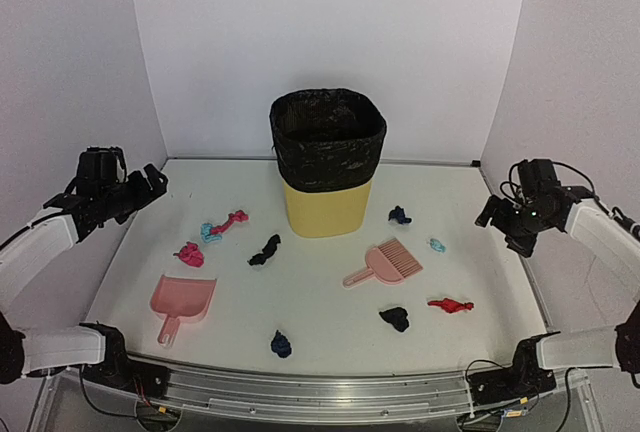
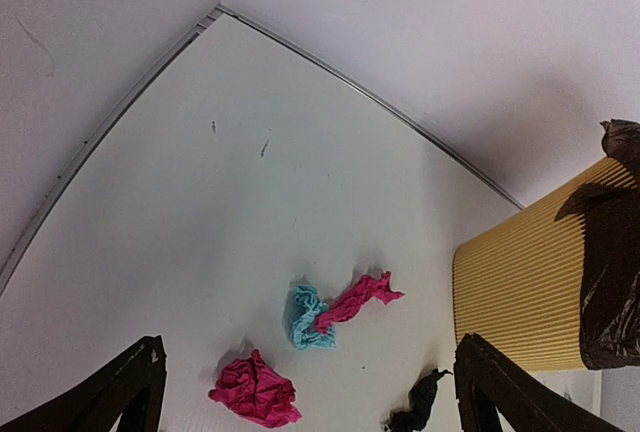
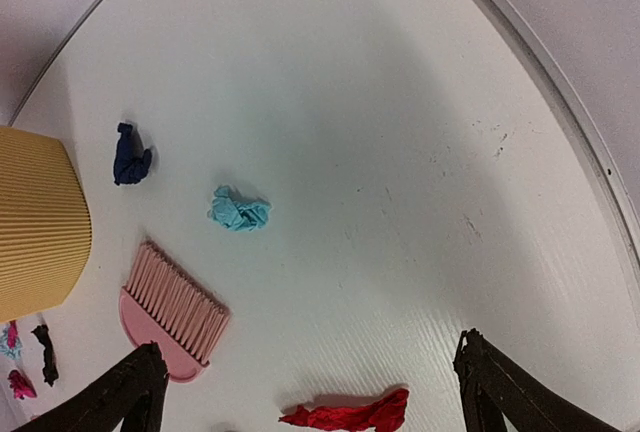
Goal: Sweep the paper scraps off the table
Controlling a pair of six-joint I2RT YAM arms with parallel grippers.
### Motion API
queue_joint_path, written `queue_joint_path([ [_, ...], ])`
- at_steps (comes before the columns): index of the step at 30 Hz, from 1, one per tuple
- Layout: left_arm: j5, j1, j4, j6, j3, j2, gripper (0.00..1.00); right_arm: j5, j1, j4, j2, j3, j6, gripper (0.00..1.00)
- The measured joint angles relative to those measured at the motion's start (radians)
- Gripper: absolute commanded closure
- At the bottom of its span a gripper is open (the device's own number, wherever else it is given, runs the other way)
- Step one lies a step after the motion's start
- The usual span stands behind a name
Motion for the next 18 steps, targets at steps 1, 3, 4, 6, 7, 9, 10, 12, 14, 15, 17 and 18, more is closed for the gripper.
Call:
queue_joint_path([
  [1,0.024,0.0,0.001,0.009,0.0,0.006,0.0,-0.015,0.0,-0.004,-0.01,-0.003,0.0,0.02],
  [3,0.07,-0.001,0.0,0.025,0.0,0.013,0.0,-0.056,0.0,-0.009,-0.026,-0.006,0.003,0.02],
  [4,0.092,-0.004,0.001,0.034,0.0,0.014,0.0,-0.079,0.0,-0.009,-0.03,-0.006,0.004,0.02],
  [6,0.128,-0.011,0.001,0.05,0.0,0.014,0.0,-0.119,0.0,-0.009,-0.031,-0.006,0.006,0.02],
  [7,0.14,-0.021,0.001,0.058,0.0,0.014,0.0,-0.141,0.001,-0.01,-0.028,-0.007,0.01,0.02],
  [9,0.143,-0.054,0.001,0.072,-0.001,0.014,0.0,-0.181,0.017,-0.013,-0.007,-0.003,0.027,0.02],
  [10,0.142,-0.08,0.001,0.078,-0.002,0.014,0.0,-0.18,0.05,-0.025,0.021,0.007,0.035,0.02],
  [12,0.141,-0.124,0.001,0.083,-0.005,0.016,0.0,-0.14,0.174,-0.061,0.102,0.047,0.056,0.02],
  [14,0.141,-0.149,0.008,0.084,-0.009,0.022,0.0,-0.1,0.336,-0.084,0.22,0.118,0.09,0.02],
  [15,0.14,-0.152,0.015,0.084,-0.014,0.025,0.0,-0.081,0.413,-0.085,0.289,0.167,0.113,0.02],
  [17,0.132,-0.154,0.026,0.083,-0.026,0.028,0.0,-0.047,0.54,-0.085,0.412,0.251,0.158,0.02],
  [18,0.123,-0.154,0.026,0.083,-0.03,0.028,0.0,-0.031,0.585,-0.085,0.463,0.285,0.183,0.02],
])
